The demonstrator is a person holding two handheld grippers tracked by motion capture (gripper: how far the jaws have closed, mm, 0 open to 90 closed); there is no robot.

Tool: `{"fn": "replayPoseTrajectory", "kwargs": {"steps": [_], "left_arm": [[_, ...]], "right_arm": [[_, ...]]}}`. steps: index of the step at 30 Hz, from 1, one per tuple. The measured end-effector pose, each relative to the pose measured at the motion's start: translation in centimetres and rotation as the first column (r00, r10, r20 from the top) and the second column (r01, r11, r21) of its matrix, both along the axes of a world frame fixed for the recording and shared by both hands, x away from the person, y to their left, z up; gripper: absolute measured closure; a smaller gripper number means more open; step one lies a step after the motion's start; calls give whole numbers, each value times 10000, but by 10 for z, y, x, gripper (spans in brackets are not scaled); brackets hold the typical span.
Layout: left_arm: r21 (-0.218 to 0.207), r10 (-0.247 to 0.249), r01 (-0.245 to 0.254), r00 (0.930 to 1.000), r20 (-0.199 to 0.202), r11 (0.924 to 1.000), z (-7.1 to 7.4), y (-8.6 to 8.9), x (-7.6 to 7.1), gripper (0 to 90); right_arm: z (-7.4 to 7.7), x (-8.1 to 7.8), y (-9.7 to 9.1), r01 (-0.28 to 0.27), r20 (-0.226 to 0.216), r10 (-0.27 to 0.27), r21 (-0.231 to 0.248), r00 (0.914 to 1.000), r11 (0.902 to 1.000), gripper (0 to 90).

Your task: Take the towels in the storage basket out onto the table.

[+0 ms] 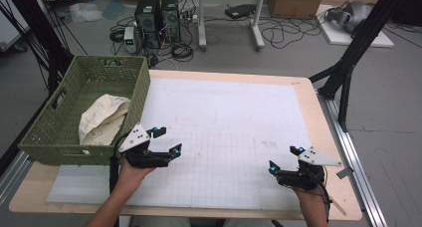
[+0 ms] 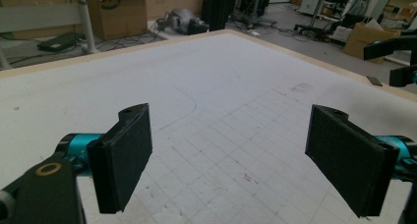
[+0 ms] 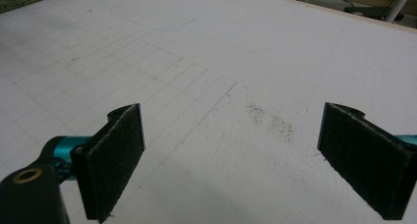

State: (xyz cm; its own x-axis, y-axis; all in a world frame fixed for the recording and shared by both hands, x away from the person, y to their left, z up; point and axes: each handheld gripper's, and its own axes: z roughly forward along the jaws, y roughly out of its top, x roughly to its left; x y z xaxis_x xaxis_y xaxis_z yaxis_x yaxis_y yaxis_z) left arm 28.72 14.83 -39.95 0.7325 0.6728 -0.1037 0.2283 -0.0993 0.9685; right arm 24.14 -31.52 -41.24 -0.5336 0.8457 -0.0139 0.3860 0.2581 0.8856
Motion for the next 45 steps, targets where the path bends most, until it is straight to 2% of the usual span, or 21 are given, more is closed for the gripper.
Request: {"fn": "replayPoseTrajectory", "kwargs": {"steps": [5,7,10,21,26,30,32,37,41,45], "left_arm": [[-95,106,-104,9997,198,9999,13,7,1,180],[-187,87,-85,9999,114,9998,19,11,1,180],[-126,-19,20,9999,135,9999,26,16,1,183],[-117,252,-246,9982,535,9996,54,36,7,183],[74,423,-430,9965,715,9990,77,58,15,186],[108,515,-526,9953,826,9986,87,69,19,186],[62,671,-679,9936,909,9977,96,82,24,186],[-10,908,-910,9925,823,9959,99,97,31,185],[122,1219,-1232,9895,771,9923,99,112,39,186],[334,1597,-1613,9861,455,9863,96,129,50,185]], "right_arm": [[0,-1,0,16,20,-16,-70,10000,10000,97],[1,-1,1,25,27,-25,-58,10000,10000,97],[1,-1,2,16,53,-15,-129,10000,9999,97],[0,-1,3,-37,13,37,-172,10000,9998,97],[0,-1,3,-15,-42,15,-170,10000,9999,97],[-1,0,4,-64,-38,63,-211,10000,9998,97],[-1,0,5,-57,-26,57,-245,10000,9997,97],[-1,0,6,-88,-43,87,-297,10000,9995,97],[-1,0,6,-111,-74,109,-304,9999,9995,97],[-2,0,7,-103,-76,100,-345,9999,9994,97]]}}
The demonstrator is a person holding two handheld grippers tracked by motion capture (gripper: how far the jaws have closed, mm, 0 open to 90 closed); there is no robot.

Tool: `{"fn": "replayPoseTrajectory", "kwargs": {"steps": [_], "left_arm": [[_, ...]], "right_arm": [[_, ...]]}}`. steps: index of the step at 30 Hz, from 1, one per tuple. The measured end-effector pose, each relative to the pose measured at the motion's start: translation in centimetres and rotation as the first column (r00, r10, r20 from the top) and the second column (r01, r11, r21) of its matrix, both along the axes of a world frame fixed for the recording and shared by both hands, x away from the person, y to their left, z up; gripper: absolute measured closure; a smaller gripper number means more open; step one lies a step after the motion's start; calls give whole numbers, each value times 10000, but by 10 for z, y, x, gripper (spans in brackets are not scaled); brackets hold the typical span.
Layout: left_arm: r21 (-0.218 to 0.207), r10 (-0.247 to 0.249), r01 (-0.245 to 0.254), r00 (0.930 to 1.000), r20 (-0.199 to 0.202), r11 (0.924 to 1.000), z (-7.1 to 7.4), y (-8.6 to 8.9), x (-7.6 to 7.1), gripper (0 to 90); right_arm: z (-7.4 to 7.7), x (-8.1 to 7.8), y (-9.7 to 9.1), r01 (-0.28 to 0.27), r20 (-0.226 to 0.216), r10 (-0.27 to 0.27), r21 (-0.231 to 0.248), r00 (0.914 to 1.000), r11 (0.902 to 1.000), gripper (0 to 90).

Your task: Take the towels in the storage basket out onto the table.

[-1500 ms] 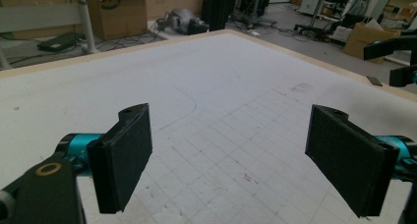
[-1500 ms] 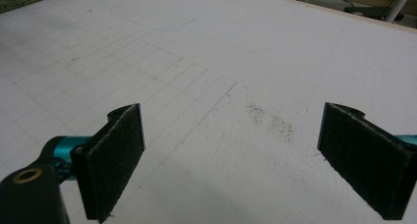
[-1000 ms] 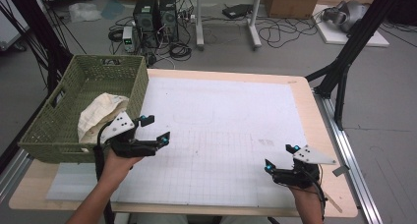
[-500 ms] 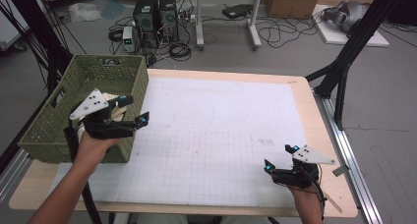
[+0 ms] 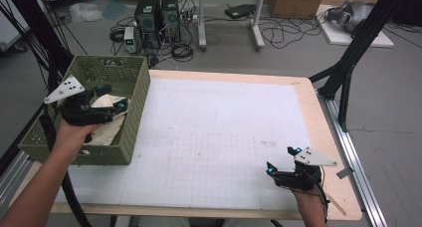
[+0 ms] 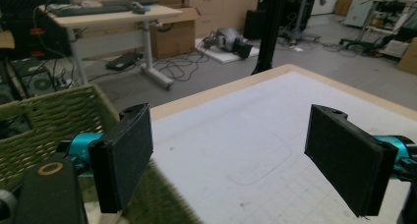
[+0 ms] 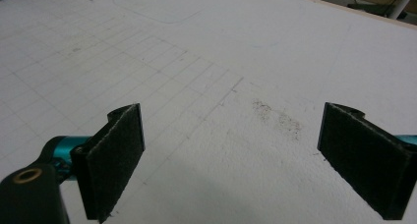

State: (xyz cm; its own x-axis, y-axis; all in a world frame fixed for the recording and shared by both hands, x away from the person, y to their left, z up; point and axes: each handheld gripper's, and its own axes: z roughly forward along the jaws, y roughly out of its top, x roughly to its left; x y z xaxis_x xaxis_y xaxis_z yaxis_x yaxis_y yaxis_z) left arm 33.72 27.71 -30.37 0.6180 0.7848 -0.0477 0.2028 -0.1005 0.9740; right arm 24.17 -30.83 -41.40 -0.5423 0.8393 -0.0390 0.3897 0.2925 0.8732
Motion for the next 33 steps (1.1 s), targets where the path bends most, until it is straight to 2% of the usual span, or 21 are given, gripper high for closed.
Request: {"fn": "replayPoseTrajectory", "kwargs": {"steps": [3,7,8,10,11,14,15,16,17,18,19,20,21,22,24,26,27,29,30,31,33], "left_arm": [[46,353,-352,9987,-356,9994,-3,14,10,185],[425,934,-897,9909,-971,9951,-9,33,27,190],[634,1104,-1023,9839,-1406,9927,-13,40,35,200],[745,1245,-1138,9793,-1596,9907,-16,43,40,211],[921,1584,-1425,9672,-1983,9855,-23,50,48,211],[1287,1995,-1723,9492,-2435,9766,-34,59,59,209],[1287,1995,-1723,9492,-2435,9766,-34,59,59,209],[1501,2190,-1844,9397,-2626,9713,-39,61,63,209],[1501,2190,-1844,9397,-2626,9713,-39,61,63,209],[1647,2275,-1874,9342,-2749,9684,-42,62,66,208],[1802,2456,-1990,9243,-2922,9633,-47,64,70,207],[1802,2456,-1990,9243,-2922,9633,-47,64,70,206],[2211,2688,-2047,9093,-3176,9535,-56,66,75,205],[2419,2788,-2039,9003,-3342,9486,-60,66,77,205],[2738,2932,-2015,8884,-3532,9404,-68,67,80,208],[3312,3192,-1993,8759,-3617,9223,-74,67,83,213],[3498,3249,-1960,8741,-3612,9161,-76,67,84,216],[3631,3306,-1945,8713,-3628,9112,-78,67,85,219],[3935,3385,-1842,8653,-3697,9007,-81,66,86,226],[3935,3385,-1842,8653,-3697,9007,-81,66,86,228],[4288,3393,-1546,8529,-3969,8901,-86,64,88,231]], "right_arm": [[0,0,1,-5,-53,5,3,10000,10000,97],[-1,0,2,-47,5,47,-78,10000,10000,97],[-1,0,2,-50,-26,50,-96,10000,9999,97],[-1,1,3,-43,-35,43,-110,10000,9999,97],[-2,1,3,-46,-36,46,-106,10000,9999,97],[-2,1,4,-65,-79,63,-184,9999,9998,97],[-2,1,4,-41,-98,39,-183,9999,9998,97],[-2,1,4,-29,-113,27,-178,9999,9998,97],[-2,1,3,-44,-59,42,-203,10000,9998,97],[-3,1,3,-30,-83,28,-214,10000,9998,97],[-3,1,3,-23,-91,22,-210,10000,9998,97],[-3,1,3,-21,-120,18,-209,9999,9998,97],[-3,1,3,-28,-124,25,-207,9999,9998,97],[-3,1,4,-18,-141,15,-203,9999,9998,97],[-3,2,4,-38,-100,35,-260,9999,9997,97],[-3,1,4,-62,-131,59,-275,9999,9996,97],[-4,2,5,-52,-126,48,-300,9999,9995,97],[-4,2,5,-54,-142,49,-332,9999,9994,97],[-4,1,5,-52,-189,46,-336,9998,9994,97],[-4,2,5,-77,-157,71,-354,9999,9993,97],[-4,2,5,-60,-163,55,-350,9999,9994,97]]}}
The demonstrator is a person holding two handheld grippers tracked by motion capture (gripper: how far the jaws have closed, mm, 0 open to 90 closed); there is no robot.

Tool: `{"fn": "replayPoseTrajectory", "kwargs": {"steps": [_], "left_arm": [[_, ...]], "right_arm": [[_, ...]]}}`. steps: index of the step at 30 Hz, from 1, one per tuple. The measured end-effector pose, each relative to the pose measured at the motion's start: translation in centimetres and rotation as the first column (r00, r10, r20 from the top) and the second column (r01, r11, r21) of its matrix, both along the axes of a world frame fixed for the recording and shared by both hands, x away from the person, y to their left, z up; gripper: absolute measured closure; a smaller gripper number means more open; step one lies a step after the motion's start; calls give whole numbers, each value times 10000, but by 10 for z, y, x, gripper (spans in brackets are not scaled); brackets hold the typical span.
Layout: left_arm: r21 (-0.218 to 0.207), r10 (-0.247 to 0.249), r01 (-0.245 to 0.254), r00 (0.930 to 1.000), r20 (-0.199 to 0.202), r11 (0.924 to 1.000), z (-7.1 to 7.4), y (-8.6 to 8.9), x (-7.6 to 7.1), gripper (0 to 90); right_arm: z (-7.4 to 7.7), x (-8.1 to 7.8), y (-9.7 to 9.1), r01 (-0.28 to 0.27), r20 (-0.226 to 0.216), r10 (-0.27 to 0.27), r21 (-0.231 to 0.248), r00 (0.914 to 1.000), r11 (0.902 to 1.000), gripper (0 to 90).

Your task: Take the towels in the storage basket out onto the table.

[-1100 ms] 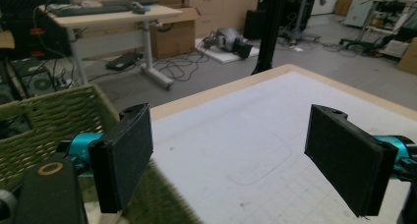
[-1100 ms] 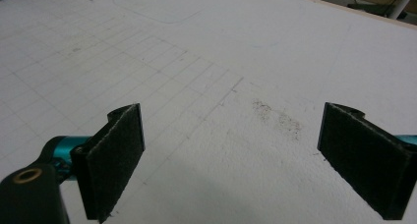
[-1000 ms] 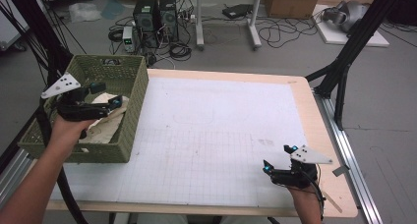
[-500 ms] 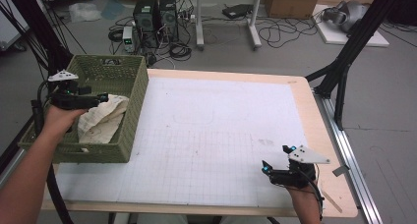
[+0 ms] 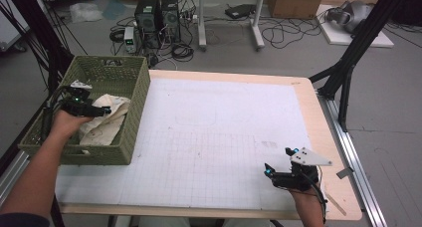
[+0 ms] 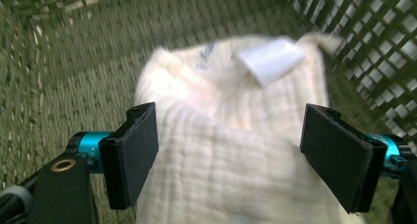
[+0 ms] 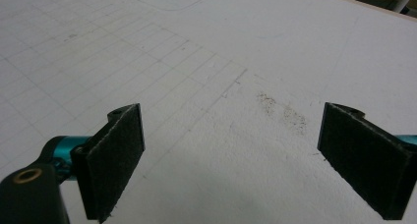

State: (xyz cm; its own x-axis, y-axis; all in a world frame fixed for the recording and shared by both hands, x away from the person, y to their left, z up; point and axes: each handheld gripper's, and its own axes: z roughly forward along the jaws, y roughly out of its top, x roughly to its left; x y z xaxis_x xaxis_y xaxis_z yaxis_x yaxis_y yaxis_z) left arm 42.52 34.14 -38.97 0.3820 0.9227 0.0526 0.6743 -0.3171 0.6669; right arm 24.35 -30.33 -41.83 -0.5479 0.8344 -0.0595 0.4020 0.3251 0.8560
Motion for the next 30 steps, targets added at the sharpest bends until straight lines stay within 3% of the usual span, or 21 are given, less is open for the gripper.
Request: {"fn": "replayPoseTrajectory", "kwargs": {"steps": [5,6,11,15,17,19,22,24,27,28,30], "left_arm": [[543,-77,136,9941,-1078,9984,-12,-3,5,263],[543,-77,136,9941,-1078,9984,-12,-3,5,263],[948,-266,449,9822,-1858,9945,-25,-9,7,237],[1009,-304,507,9806,-1938,9936,-26,-10,8,234],[1005,-347,561,9784,-2039,9934,-25,-11,7,314],[1189,-416,671,9778,-2054,9906,-21,-11,5,530],[1107,-481,716,9781,-2024,9913,-20,-12,3,660],[1202,-403,657,9785,-2023,9906,-18,-12,3,701],[526,-208,311,9824,-1855,9981,-11,-6,2,725],[526,-208,311,9824,-1855,9981,-11,-6,2,726],[-148,1,-21,9911,-1330,9999,-4,-1,-1,727]], "right_arm": [[0,0,0,-25,-36,25,5,10000,10000,97],[0,0,0,-25,-36,25,5,10000,10000,97],[-1,0,-1,6,-65,-5,63,10000,10000,97],[-1,0,-2,18,-88,-17,63,10000,10000,97],[-2,0,-3,17,-105,-16,83,9999,10000,97],[-1,0,-3,42,-120,-41,95,9999,9999,97],[-1,0,-3,68,-84,-68,89,9999,9999,97],[-1,-1,-3,110,-137,-109,115,9998,9999,97],[0,-1,-4,128,-94,-127,136,9999,9998,97],[0,-2,-5,139,-95,-137,159,9999,9998,97],[0,-2,-5,171,-99,-169,228,9998,9996,98]]}}
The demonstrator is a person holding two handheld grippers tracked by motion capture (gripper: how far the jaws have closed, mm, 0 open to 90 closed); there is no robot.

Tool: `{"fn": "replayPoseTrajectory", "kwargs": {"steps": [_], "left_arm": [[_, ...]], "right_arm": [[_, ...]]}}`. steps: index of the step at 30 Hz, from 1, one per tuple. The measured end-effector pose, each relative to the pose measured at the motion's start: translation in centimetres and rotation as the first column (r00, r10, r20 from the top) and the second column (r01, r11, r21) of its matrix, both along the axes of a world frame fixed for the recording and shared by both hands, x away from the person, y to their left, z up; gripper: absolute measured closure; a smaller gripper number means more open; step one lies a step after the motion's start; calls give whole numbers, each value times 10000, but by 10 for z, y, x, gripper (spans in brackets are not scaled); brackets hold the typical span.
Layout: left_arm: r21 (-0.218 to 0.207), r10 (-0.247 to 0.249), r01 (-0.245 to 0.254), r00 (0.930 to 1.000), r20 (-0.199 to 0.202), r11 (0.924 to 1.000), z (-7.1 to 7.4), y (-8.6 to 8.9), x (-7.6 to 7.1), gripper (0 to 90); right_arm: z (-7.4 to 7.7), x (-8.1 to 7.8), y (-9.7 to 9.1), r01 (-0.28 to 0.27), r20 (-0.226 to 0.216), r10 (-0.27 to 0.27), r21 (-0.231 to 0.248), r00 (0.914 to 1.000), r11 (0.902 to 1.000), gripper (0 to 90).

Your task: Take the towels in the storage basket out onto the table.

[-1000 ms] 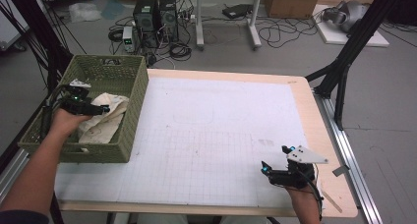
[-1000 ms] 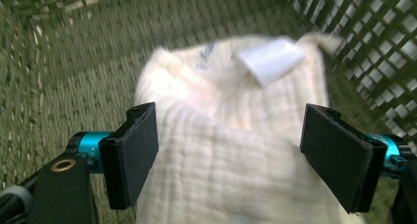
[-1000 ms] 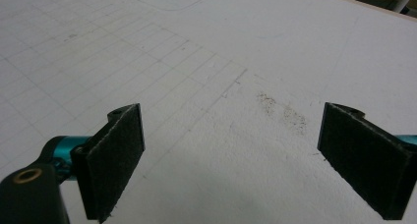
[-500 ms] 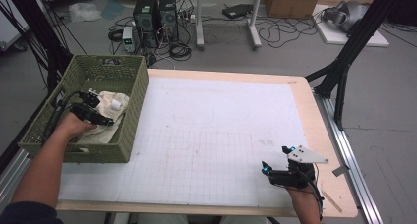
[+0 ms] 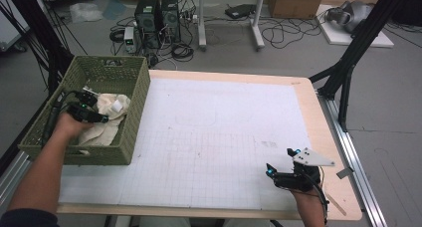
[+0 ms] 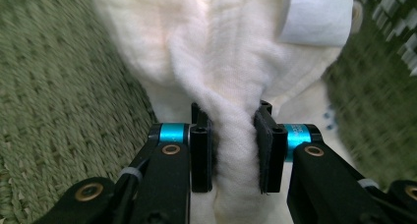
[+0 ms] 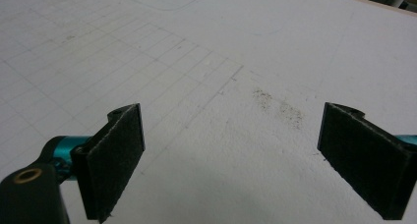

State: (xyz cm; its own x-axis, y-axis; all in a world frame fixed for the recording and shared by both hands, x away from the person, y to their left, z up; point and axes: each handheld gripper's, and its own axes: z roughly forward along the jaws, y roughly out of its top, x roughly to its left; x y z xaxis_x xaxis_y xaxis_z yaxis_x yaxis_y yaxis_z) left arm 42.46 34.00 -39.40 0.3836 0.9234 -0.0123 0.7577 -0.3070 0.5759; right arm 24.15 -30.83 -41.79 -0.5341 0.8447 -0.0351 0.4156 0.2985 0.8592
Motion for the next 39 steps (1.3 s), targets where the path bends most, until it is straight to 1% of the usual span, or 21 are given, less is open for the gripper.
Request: {"fn": "replayPoseTrajectory", "kwargs": {"steps": [4,6,8,10,12,15,16,17,18,19,20,21,22,23,24,26,27,28,30,32,39], "left_arm": [[-714,576,-527,9960,687,9961,8,9,-6,732],[-1194,1022,-864,9858,1332,9891,16,14,-11,733],[-1237,1055,-877,9838,1451,9884,17,15,-12,733],[-1636,1171,-827,9700,2131,9831,27,19,-19,733],[-1728,1211,-829,9671,2236,9815,29,20,-21,732],[-2225,1499,-862,9459,2876,9711,39,25,-29,732],[-2579,1711,-864,9295,3269,9623,44,27,-33,732],[-2579,1711,-864,9295,3269,9623,44,27,-33,732],[-2732,1793,-839,9210,3459,9583,47,28,-35,732],[-3030,2015,-832,9012,3838,9493,52,30,-39,732],[-3030,2015,-832,9012,3838,9493,52,30,-39,733],[-3241,2148,-790,8871,4085,9427,57,31,-43,733],[-3241,2148,-790,8871,4085,9427,57,31,-43,732],[-3318,2208,-765,8787,4232,9402,59,31,-45,732],[-3525,2383,-749,8620,4475,9328,64,31,-48,731],[-3766,2507,-649,8468,4692,9241,69,31,-51,731],[-3766,2507,-649,8468,4692,9241,69,31,-51,731],[-3805,2492,-527,8360,4890,9233,76,29,-53,732],[-3827,2430,-401,8320,4988,9230,80,28,-55,732],[-3904,2335,-105,8161,5286,9206,90,23,-58,732],[-3988,2065,531,7888,5790,9155,109,11,-65,732]], "right_arm": [[1,-1,-1,52,-14,-51,58,10000,10000,98],[1,-1,-1,80,53,-80,86,10000,9999,97],[2,-1,-2,72,66,-73,108,10000,9999,97],[2,-2,-2,104,58,-105,170,9999,9998,97],[2,-2,-2,103,48,-104,167,9999,9998,97],[3,-2,-1,45,104,-46,172,9999,9998,97],[3,-2,-1,41,125,-43,179,9999,9998,97],[4,-2,-1,43,132,-46,195,9999,9998,98],[4,-2,0,56,129,-58,206,9999,9998,97],[4,-2,0,38,151,-42,205,9999,9998,97],[4,-2,0,30,146,-33,216,9999,9998,97],[4,-2,0,22,172,-26,210,9998,9998,97],[5,-2,0,12,169,-15,205,9999,9998,97],[5,-2,0,12,169,-15,205,9999,9998,97],[5,-3,0,16,146,-19,228,9999,9997,97],[5,-2,0,19,198,-23,206,9998,9998,97],[5,-2,0,8,201,-12,187,9998,9998,97],[5,-2,0,10,200,-14,194,9998,9998,97],[5,-2,0,17,205,-21,193,9998,9998,97],[5,-2,0,-9,175,5,190,9998,9998,97],[6,-2,1,-24,271,19,154,9996,9999,97]]}}
